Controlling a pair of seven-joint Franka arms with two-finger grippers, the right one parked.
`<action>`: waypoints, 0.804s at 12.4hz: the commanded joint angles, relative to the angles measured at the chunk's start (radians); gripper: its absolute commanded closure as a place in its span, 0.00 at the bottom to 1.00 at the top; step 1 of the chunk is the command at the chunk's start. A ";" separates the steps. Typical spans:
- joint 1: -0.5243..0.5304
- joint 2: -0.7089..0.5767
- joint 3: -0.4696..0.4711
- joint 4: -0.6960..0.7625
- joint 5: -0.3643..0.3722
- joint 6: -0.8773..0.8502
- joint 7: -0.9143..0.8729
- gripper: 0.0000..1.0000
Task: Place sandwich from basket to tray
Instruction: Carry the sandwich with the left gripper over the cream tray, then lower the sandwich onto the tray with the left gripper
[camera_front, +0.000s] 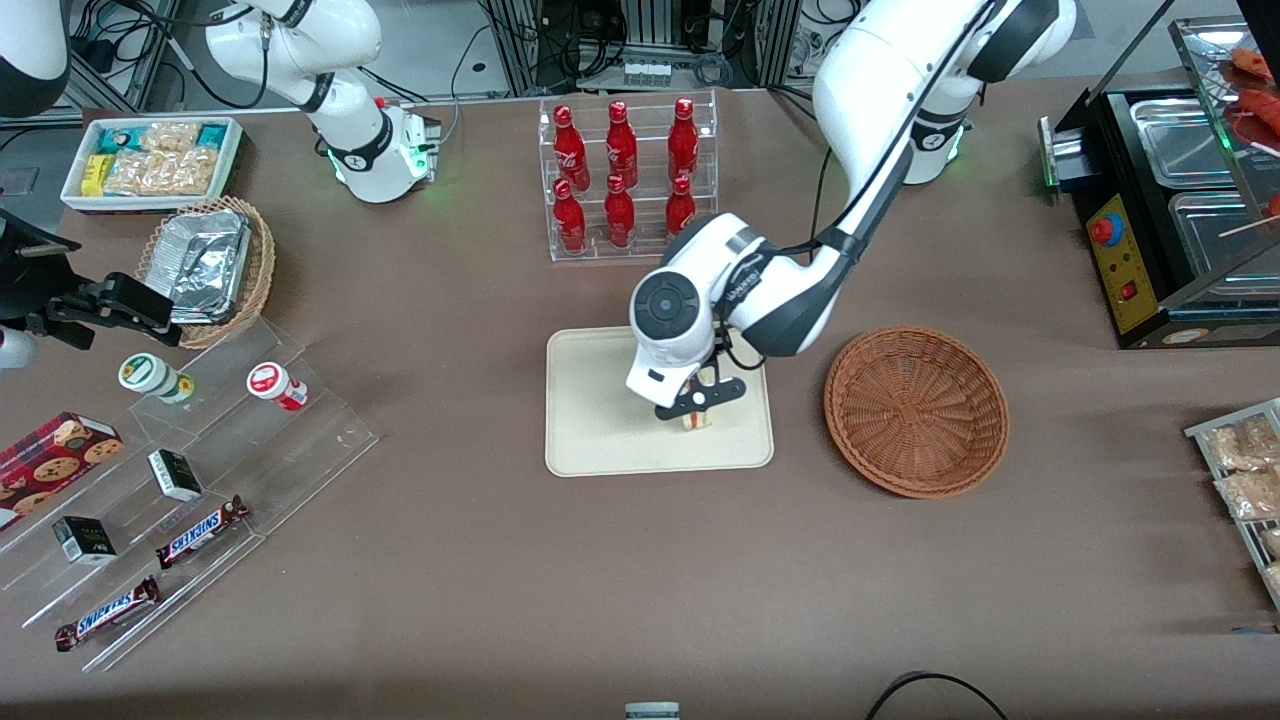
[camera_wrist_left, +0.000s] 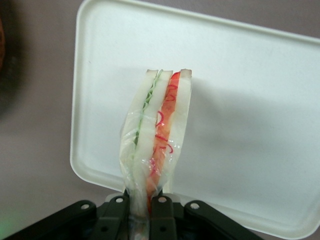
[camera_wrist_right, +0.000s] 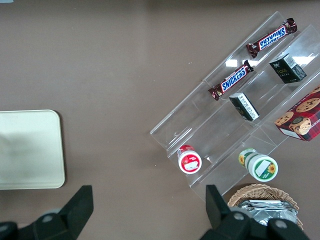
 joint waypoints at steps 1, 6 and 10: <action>-0.043 0.038 0.013 0.063 0.011 -0.039 -0.064 0.94; -0.105 0.141 0.017 0.187 0.028 -0.037 -0.127 0.94; -0.103 0.167 0.020 0.219 0.083 0.000 -0.147 0.94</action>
